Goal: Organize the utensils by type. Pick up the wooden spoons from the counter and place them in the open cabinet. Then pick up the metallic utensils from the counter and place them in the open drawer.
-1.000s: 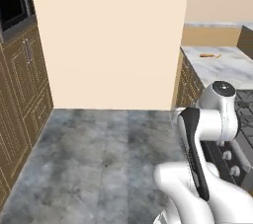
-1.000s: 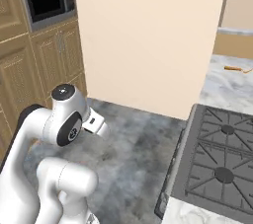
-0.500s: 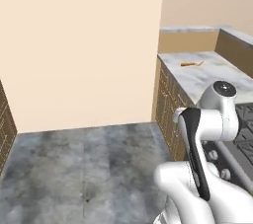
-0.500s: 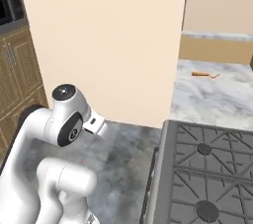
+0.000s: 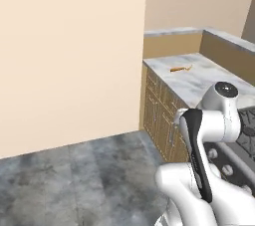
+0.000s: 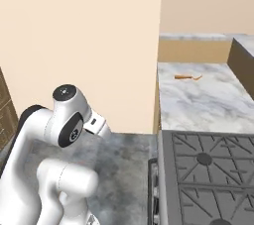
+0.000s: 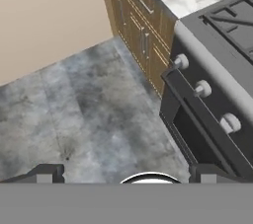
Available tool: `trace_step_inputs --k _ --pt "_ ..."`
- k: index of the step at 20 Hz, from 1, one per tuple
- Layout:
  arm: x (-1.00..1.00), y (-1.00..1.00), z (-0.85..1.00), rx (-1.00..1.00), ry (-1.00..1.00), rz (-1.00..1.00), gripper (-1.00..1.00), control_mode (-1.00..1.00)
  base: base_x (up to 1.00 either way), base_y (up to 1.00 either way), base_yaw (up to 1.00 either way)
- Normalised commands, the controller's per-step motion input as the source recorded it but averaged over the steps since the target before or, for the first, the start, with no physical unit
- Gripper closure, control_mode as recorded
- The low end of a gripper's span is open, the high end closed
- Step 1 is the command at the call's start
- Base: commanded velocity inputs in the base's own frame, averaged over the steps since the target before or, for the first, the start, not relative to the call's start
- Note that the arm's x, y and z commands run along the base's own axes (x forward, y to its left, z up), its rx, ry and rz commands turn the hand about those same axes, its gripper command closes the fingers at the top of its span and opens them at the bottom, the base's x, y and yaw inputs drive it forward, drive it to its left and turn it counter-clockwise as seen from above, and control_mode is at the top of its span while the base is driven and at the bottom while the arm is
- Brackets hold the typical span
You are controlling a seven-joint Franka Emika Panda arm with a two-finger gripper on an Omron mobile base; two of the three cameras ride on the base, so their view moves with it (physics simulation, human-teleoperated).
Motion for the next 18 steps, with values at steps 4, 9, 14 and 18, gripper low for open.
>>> trace_step_inputs --k 4,9,14,18 --pt "0.00 0.00 0.00 0.00 0.00 0.00 -1.00 1.00 0.24 0.62 -0.41" --pt "0.00 0.00 0.00 0.00 0.00 0.00 -1.00 1.00 0.19 0.66 -0.44" --pt "0.00 0.00 0.00 0.00 0.00 0.00 -1.00 1.00 0.22 0.78 -0.45" --pt "0.00 0.00 0.00 0.00 0.00 0.00 -1.00 1.00 0.32 0.82 -0.43"
